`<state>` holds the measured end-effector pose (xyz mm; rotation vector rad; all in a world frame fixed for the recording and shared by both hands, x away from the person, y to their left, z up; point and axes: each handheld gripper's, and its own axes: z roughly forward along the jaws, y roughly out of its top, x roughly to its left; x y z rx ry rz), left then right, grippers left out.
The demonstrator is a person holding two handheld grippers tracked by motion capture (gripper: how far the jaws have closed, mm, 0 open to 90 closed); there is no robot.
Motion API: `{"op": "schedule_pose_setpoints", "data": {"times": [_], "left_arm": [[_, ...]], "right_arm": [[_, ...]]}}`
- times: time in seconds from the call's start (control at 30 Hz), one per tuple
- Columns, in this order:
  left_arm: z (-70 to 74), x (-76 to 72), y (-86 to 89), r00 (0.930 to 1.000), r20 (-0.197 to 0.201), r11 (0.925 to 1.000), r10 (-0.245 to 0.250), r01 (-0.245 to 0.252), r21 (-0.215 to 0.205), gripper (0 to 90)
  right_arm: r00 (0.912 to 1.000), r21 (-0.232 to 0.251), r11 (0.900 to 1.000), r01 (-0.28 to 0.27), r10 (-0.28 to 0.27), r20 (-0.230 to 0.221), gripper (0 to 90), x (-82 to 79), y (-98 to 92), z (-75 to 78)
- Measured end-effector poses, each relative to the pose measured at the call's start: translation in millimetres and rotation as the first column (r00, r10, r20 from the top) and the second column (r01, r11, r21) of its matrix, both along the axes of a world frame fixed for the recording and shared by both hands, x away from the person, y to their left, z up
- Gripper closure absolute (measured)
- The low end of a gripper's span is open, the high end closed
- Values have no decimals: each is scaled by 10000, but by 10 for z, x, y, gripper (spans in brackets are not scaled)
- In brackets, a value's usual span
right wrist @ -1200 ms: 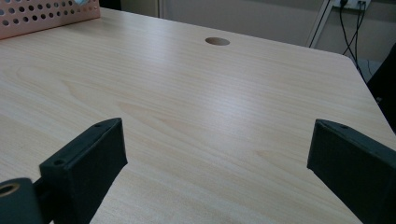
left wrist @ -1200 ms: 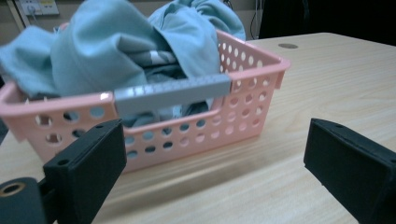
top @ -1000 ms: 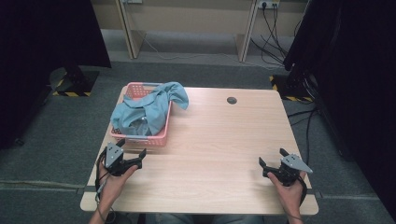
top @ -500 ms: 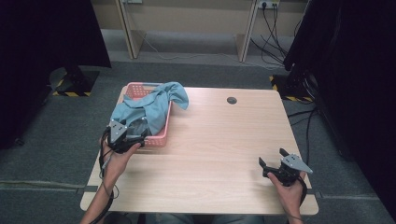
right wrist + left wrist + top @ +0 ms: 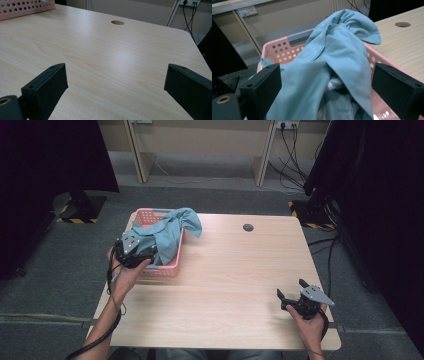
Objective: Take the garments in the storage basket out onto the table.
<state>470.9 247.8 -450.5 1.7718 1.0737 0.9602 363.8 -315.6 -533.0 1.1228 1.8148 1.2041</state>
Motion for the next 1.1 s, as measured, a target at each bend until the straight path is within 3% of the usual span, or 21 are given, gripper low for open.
{"op": "schedule_pose_setpoints", "data": {"times": [0.17,0.37,0.7,0.73,0.83,1.1], "left_arm": [[9,49,-36,10000,-91,10000,-40,41,81,98],[0,165,-14,9981,-563,9980,231,-197,594,107],[1,207,9,9952,-895,9936,385,-286,1091,127],[7,224,6,9929,-1064,9919,527,-398,1204,127],[7,224,6,9929,-1064,9919,527,-398,1204,134],[-14,308,-14,9806,-1753,9886,874,-637,1365,120]], "right_arm": [[10000,9,10000,-14,14,11,49,-1,-2,0],[10000,17,10000,-29,29,30,50,-2,-4,0],[10000,10,10000,-40,40,17,52,-2,-3,0],[10000,-22,10000,-57,58,21,53,-1,0,0],[10000,-23,10000,-68,68,26,54,-3,-1,0],[10000,-9,10000,-86,86,18,56,-4,-1,1]]}}
